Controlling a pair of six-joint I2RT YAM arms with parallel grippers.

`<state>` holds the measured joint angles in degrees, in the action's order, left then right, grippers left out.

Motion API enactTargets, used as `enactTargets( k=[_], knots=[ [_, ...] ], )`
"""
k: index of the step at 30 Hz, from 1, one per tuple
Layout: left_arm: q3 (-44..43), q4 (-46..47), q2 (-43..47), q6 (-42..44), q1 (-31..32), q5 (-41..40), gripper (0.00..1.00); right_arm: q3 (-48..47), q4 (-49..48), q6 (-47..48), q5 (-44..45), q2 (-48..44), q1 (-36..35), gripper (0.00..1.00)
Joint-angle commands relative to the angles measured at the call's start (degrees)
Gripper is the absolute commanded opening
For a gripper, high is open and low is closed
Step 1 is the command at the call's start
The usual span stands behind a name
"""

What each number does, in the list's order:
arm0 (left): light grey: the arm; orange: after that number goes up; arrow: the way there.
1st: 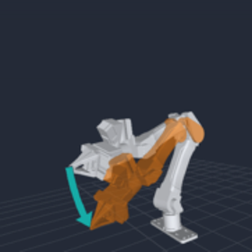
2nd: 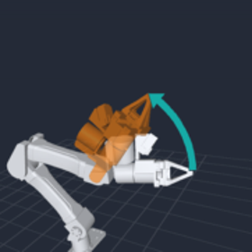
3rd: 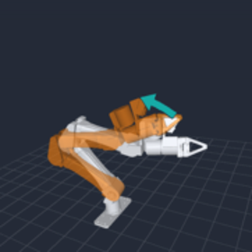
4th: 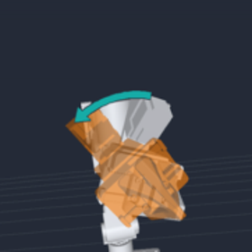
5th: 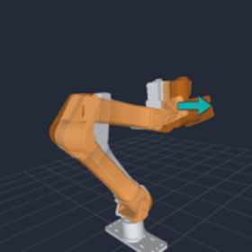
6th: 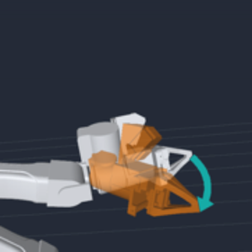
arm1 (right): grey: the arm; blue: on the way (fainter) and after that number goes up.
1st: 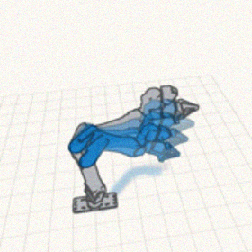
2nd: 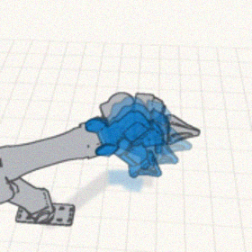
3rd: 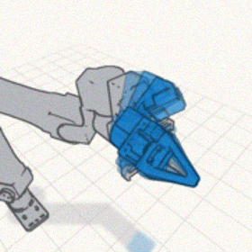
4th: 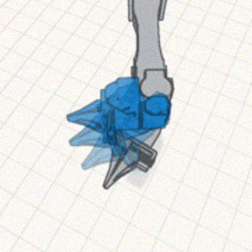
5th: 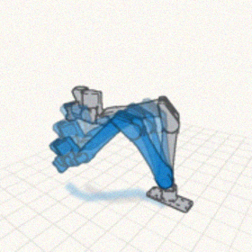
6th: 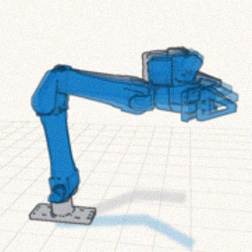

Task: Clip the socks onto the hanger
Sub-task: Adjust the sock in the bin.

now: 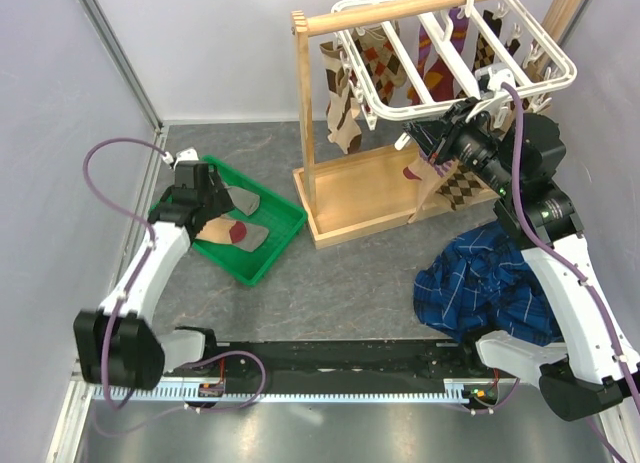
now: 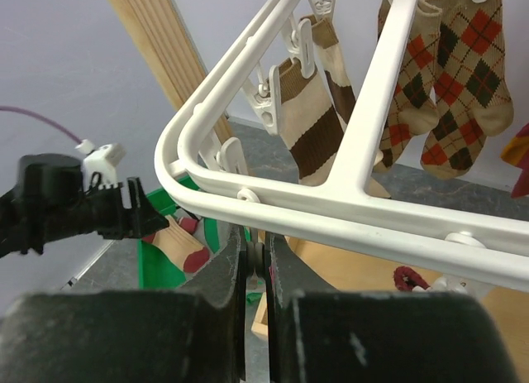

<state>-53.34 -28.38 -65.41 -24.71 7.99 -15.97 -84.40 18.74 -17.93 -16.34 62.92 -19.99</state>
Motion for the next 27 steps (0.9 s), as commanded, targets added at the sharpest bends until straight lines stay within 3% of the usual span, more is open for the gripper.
enactTargets(
  k=[1, 12, 27],
  knots=[
    [-8.95, -1.76, -9.55, 7.56, -4.29, 6.2, 0.73, 0.55, 2.0, 1.67, 0.87, -1.04, -0.75, 0.09],
    [-22.77, -9.67, -34.15, 15.66, -6.58, 5.07, 0.65, 0.64, 2.7, 3.17, 2.27, -1.3, -1.63, 0.09],
    [-26.11, -10.2, -44.1, 16.36, -7.9, -0.21, 0.5, 0.9, 2.79, 3.34, 2.63, -1.13, -1.81, 0.09]
  ],
)
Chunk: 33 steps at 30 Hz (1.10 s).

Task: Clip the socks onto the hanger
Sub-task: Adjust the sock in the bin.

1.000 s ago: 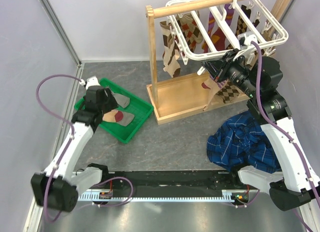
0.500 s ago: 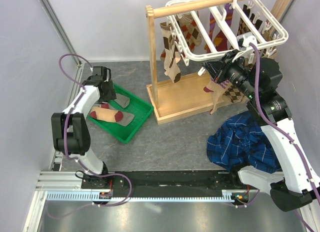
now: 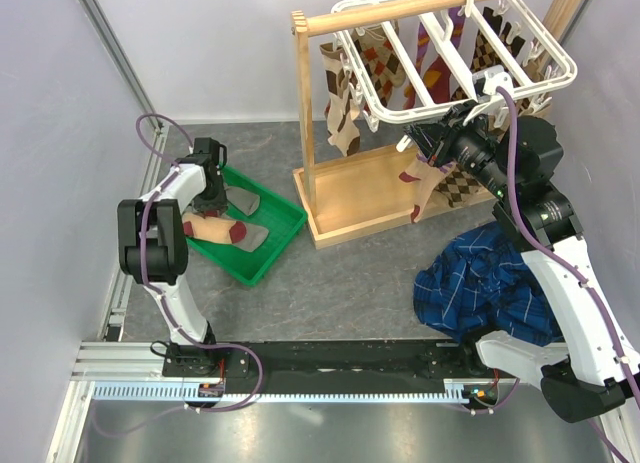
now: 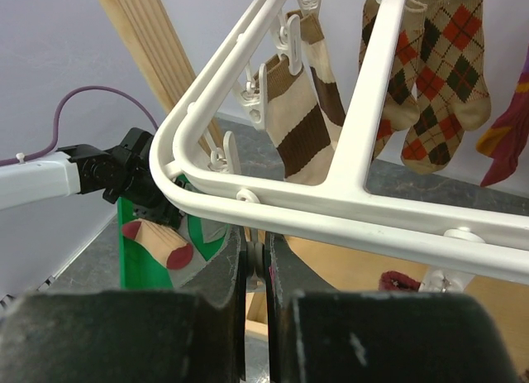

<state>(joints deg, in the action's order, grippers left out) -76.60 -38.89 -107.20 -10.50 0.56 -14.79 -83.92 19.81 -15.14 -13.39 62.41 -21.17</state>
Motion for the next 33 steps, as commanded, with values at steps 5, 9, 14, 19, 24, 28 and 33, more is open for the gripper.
enactTargets(
  k=[5, 9, 14, 19, 24, 28, 33],
  knots=[
    [-3.29, 0.66, -3.98, 2.15, -0.38, -1.65, 0.45, 0.51, 1.72, 0.46, -0.59, -0.36, -0.89, 0.09],
    [-3.21, 1.28, -3.81, 2.15, -0.47, -1.3, 0.34, 0.6, 1.63, 0.28, -0.67, -0.36, -0.89, 0.09],
    [-2.94, 1.01, -2.23, 1.72, -0.38, 0.19, 0.08, 0.6, 1.72, 0.37, -0.76, -0.54, -0.98, 0.09],
    [-2.5, -0.39, 5.31, 0.31, -0.47, 2.91, 0.02, 0.42, 1.81, 0.37, -0.68, -0.71, -0.98, 0.09],
    [-3.2, -1.62, 10.69, -1.54, -0.29, 6.69, 0.02, 0.25, 1.72, 0.46, -0.85, -0.54, -0.98, 0.09],
    [-5.75, -4.25, 13.15, -2.42, -0.03, 8.1, 0.02, -0.28, 1.9, 0.63, -0.59, -0.27, -0.98, 0.09],
    [-4.9, -4.09, 17.88, -6.36, 1.11, 12.75, 0.02, -0.28, 1.9, 0.9, -0.68, 0.08, -0.89, 0.09]
  ],
)
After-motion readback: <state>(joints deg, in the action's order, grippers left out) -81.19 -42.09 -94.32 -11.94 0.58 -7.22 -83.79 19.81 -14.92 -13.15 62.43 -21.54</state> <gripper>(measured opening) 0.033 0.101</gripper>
